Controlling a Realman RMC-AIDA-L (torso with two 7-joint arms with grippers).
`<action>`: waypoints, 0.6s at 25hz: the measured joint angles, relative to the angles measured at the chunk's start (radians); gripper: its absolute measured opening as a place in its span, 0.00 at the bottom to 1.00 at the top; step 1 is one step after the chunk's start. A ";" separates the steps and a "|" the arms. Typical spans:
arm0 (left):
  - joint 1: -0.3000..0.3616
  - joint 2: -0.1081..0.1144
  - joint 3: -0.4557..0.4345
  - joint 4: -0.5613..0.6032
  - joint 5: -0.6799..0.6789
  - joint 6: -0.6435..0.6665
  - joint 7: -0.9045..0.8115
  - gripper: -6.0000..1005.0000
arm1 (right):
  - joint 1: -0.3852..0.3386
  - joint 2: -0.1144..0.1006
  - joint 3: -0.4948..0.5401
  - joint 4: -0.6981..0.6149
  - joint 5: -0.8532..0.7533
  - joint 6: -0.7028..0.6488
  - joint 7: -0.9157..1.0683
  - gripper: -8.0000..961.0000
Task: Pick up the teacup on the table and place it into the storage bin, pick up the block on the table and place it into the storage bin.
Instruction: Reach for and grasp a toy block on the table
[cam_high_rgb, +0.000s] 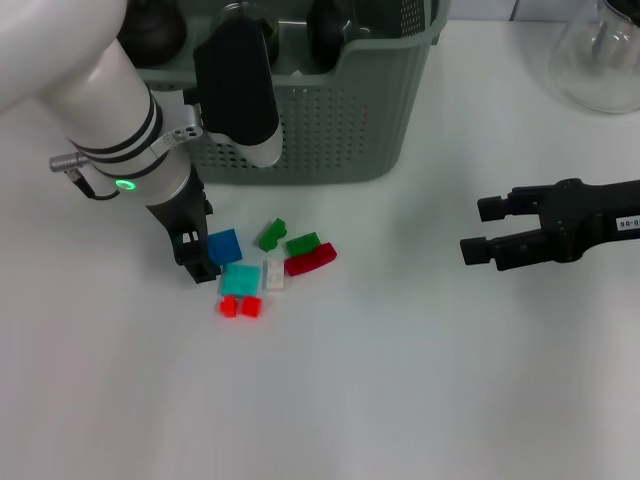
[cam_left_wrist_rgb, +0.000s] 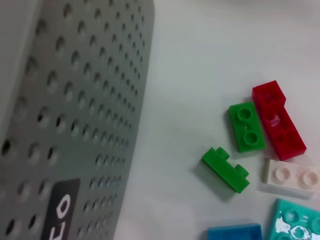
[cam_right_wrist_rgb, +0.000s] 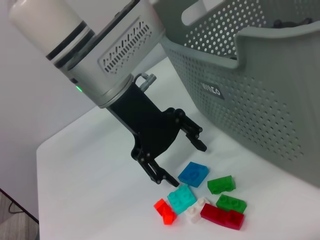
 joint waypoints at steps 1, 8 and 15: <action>0.000 0.000 0.001 0.000 0.000 0.000 0.000 0.81 | 0.000 0.000 0.000 0.000 0.000 0.001 0.000 0.98; -0.004 0.000 0.009 -0.017 0.000 -0.009 0.002 0.79 | 0.001 0.000 -0.001 0.001 0.000 0.004 0.000 0.98; -0.010 0.000 0.008 -0.030 0.000 -0.018 0.010 0.72 | 0.001 -0.002 -0.001 0.002 0.000 0.004 0.001 0.98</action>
